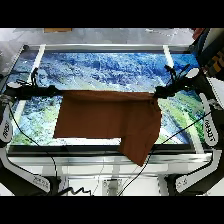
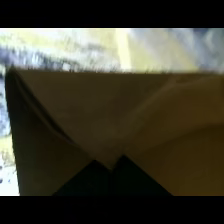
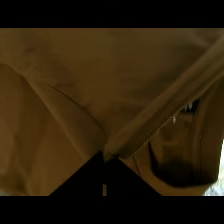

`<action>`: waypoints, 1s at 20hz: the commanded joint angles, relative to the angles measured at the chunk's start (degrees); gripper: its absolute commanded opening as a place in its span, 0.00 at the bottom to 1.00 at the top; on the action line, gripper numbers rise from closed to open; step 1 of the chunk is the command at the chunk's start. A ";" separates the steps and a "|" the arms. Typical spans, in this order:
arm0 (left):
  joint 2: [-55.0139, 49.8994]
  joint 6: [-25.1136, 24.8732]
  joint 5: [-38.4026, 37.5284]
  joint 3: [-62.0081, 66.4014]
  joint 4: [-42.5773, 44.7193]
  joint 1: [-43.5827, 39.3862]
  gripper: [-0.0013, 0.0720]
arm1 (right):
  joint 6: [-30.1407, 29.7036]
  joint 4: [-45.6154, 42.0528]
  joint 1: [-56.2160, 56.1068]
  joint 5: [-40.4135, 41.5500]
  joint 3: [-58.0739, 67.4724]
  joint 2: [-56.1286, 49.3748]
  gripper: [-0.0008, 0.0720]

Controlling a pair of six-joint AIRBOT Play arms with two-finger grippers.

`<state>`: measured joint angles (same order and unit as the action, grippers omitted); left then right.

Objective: Fold the clothes and pants, and hang the long-sleeved shirts on hangers.

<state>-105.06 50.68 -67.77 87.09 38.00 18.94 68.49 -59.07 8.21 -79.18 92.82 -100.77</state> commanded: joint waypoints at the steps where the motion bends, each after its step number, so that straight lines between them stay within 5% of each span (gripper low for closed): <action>1: -0.07 3.39 -7.08 -0.02 14.21 -0.46 0.04 | 4.42 -4.55 -0.04 -5.25 -0.79 -0.17 0.03; 8: -0.07 4.72 -8.00 -0.02 15.54 -0.72 0.04 | 6.60 -5.81 -0.04 -5.29 -0.96 -0.17 0.03; 9: -0.07 4.70 -8.22 -0.02 15.54 -0.90 0.06 | 6.60 -5.79 -0.04 -5.27 -0.96 -0.17 0.11; 10: -0.07 4.68 -8.41 -0.02 15.54 -1.01 0.21 | 6.60 -5.79 -0.04 -5.25 -0.96 -0.17 0.44; 11: -0.07 4.68 -8.41 -0.02 15.52 -1.05 0.58 | 6.60 -5.79 -0.04 -5.25 -0.96 -0.17 0.66; 12: -0.07 4.83 -8.39 -0.02 15.52 -1.07 0.94 | 6.60 -5.77 -0.04 -5.27 -0.96 -0.17 0.67; 14: 0.00 7.30 -8.39 -0.02 15.54 -1.07 0.97 | 6.58 -5.79 -0.04 -5.22 -0.92 -0.17 0.66; 20: 6.86 12.04 -8.76 0.00 16.79 1.64 0.96 | 5.07 -6.71 0.02 -8.35 -0.98 3.17 0.32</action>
<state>-101.80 60.58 -76.18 87.09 53.65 19.25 74.81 -64.95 8.21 -85.43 91.88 -99.37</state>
